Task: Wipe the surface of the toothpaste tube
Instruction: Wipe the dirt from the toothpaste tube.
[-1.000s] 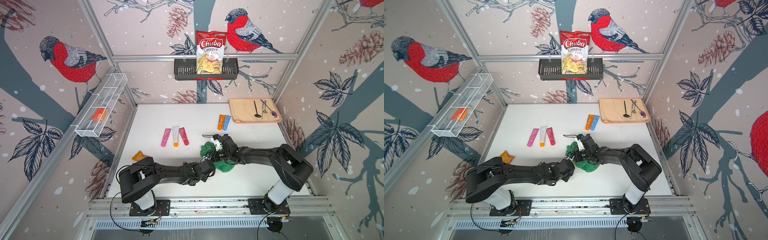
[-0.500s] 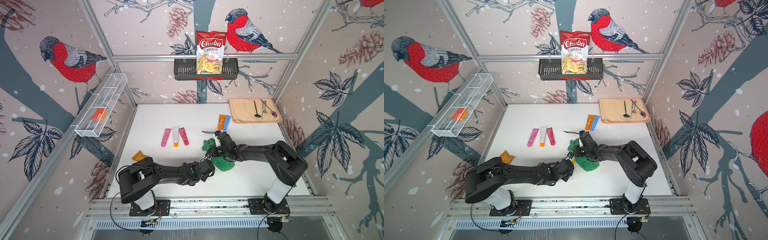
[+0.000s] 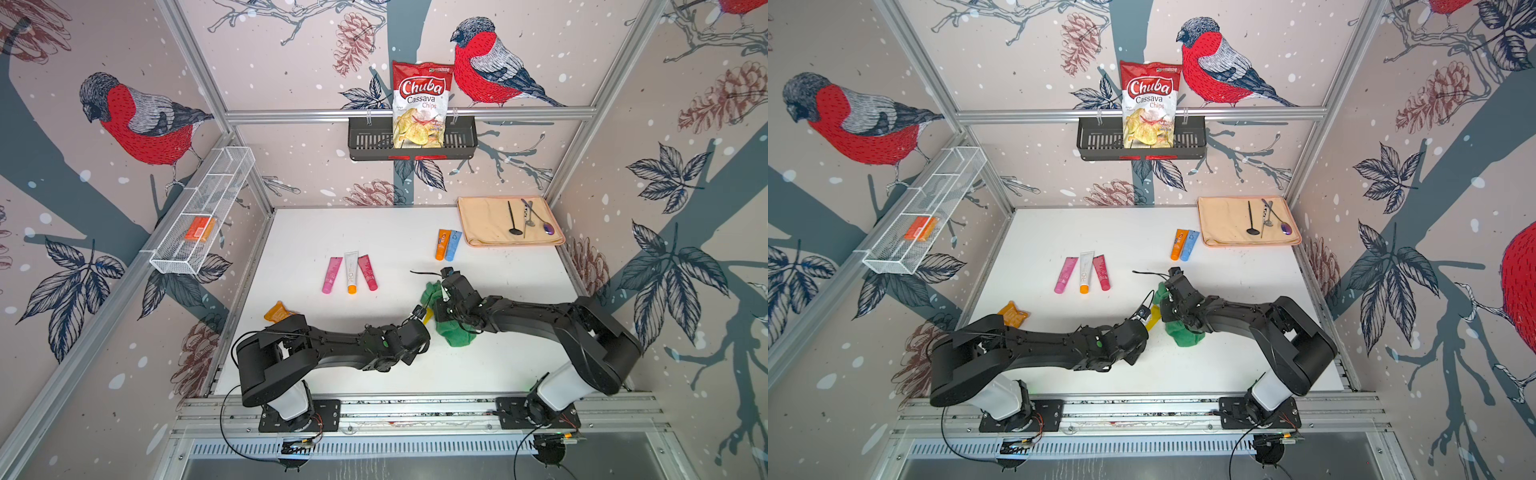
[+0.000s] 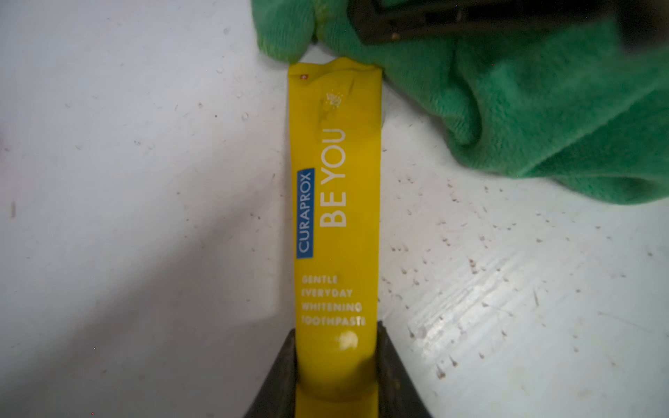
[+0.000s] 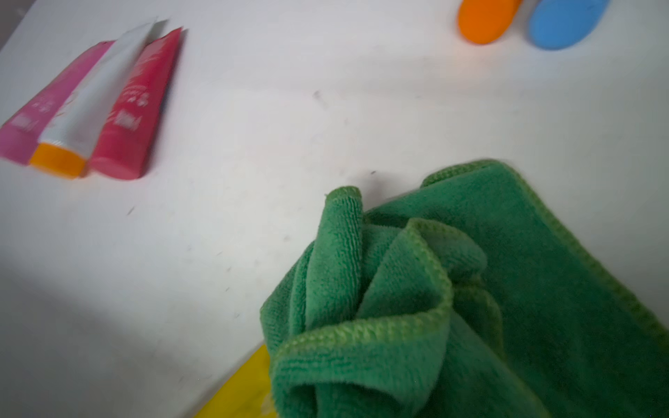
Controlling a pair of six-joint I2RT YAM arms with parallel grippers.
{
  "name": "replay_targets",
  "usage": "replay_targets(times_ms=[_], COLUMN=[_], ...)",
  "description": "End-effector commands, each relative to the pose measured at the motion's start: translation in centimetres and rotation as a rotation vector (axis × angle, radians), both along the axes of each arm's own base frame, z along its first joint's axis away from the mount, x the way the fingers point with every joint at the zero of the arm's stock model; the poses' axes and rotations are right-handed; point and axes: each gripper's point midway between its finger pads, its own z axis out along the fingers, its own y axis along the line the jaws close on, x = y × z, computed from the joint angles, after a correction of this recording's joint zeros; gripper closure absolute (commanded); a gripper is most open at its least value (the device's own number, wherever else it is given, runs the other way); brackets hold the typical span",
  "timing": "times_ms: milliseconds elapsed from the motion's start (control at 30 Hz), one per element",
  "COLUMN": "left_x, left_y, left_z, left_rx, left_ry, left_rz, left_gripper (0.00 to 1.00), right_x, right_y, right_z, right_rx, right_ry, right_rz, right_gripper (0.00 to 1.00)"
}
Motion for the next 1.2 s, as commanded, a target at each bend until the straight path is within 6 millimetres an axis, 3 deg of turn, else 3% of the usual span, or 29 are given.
replay_targets(times_ms=[0,167,333,467,600,800,933,1067,1167], left_x=[-0.8,-0.7,-0.8,-0.9,-0.9,-0.9,-0.9,-0.9,-0.8], left_y=[0.0,-0.1,-0.1,-0.2,-0.3,-0.2,-0.2,-0.2,-0.2], left_z=[-0.7,-0.7,-0.6,-0.6,-0.5,-0.5,-0.5,-0.5,-0.3], left_rx=[0.015,0.02,0.013,0.011,0.005,0.003,0.001,0.001,-0.003], left_ry=[0.037,0.038,0.037,0.04,0.04,0.037,0.036,0.035,0.032], left_rz=[-0.029,-0.032,-0.035,-0.041,-0.048,-0.045,-0.042,-0.041,-0.04], left_gripper=[0.83,0.83,0.83,0.83,0.83,0.83,0.83,0.83,0.83], right_x=[-4.1,-5.4,-4.1,-0.9,1.9,3.3,2.2,-0.2,-2.2], right_y=[2.9,4.0,3.0,-0.3,-3.3,-5.6,-3.8,0.9,3.2], right_z=[1.2,1.9,-0.4,-2.9,-3.1,-4.2,-4.0,-0.8,1.5], right_rx=[0.145,0.227,0.161,-0.038,-0.173,-0.306,-0.222,0.011,0.12], right_ry=[0.109,0.127,0.143,0.12,0.078,0.073,0.096,0.109,0.11], right_rz=[0.169,0.223,0.167,0.024,-0.094,-0.166,-0.1,0.058,0.152], right_gripper=[0.91,0.91,0.92,0.92,0.92,0.92,0.92,0.92,0.91])
